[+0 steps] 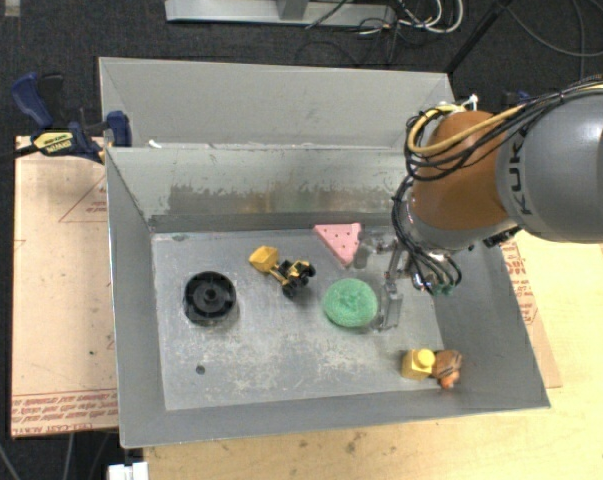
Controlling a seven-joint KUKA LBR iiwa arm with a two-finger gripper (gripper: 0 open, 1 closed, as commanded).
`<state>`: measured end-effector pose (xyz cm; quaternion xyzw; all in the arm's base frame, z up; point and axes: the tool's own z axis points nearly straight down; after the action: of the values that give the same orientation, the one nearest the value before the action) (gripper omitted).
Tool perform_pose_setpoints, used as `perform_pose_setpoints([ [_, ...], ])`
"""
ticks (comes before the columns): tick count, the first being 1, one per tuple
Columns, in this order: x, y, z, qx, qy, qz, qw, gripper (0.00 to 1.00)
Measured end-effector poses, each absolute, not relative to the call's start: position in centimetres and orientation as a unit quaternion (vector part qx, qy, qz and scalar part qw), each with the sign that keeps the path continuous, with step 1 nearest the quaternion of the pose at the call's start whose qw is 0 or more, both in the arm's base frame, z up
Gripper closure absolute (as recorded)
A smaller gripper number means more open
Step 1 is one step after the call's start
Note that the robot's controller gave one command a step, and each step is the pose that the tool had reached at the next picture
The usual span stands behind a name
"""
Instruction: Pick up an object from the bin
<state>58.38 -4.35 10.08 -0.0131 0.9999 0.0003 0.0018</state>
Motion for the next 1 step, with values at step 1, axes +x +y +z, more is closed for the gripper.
perform_pose_setpoints([
  [1, 56.44, -3.0, 9.94, 0.029, 1.0, 0.001, 0.0, 0.0],
])
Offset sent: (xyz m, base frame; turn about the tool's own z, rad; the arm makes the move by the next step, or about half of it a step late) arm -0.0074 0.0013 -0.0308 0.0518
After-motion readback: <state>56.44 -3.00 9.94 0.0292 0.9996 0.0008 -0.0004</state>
